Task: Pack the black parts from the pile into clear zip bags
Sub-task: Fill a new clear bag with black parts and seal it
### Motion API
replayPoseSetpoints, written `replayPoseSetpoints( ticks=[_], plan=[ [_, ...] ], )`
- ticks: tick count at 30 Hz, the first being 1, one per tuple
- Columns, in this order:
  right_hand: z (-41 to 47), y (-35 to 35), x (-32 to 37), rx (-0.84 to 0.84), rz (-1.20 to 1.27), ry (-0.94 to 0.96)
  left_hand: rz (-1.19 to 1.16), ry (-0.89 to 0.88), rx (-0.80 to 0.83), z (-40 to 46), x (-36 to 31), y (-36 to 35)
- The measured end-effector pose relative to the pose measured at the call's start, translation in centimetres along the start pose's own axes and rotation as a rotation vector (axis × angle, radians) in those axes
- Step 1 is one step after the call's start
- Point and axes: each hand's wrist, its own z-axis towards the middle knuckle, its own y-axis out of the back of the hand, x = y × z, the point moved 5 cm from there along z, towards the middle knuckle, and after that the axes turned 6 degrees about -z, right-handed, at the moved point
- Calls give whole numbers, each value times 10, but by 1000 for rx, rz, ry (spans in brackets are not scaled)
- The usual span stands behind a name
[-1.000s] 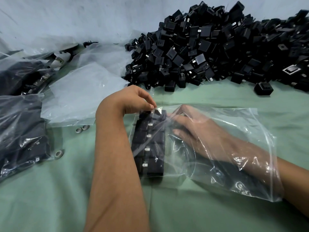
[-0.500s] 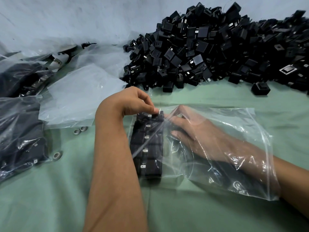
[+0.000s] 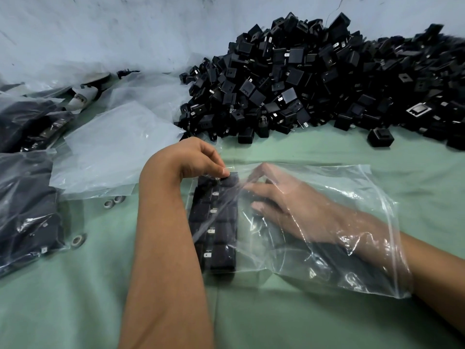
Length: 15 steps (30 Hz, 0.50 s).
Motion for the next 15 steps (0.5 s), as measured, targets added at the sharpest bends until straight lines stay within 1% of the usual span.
replayPoseSetpoints(
  ticks=[1, 3, 5, 7, 8, 10, 11, 12, 13, 15],
  plan=[
    [2, 3, -2, 61, -99, 38, -4, 7, -2, 0, 0, 0],
    [2, 13, -11, 200, -150, 34, -4, 24, -3, 0, 0, 0],
    [-7, 30, -20, 265, -76, 11, -1, 43, -9, 0, 0, 0],
    [-27, 54, -32, 290, 32, -16, -3, 52, -18, 0, 0, 0],
    [-39, 68, -37, 301, 48, -35, -1, 55, -21, 0, 0, 0],
    [-63, 96, -49, 319, 103, -126, 23, 58, -24, 0, -2, 0],
    [-73, 109, -58, 297, 154, -207, 37, 59, -24, -1, -3, 0],
    [-81, 124, -70, 226, 175, -300, 47, 54, -26, -2, -6, -1],
    [-86, 136, -84, 124, 157, -388, 54, 49, -36, -4, -9, -1],
    [-90, 159, -112, -158, -28, -563, 104, 8, -77, -8, -25, -3]
  ],
)
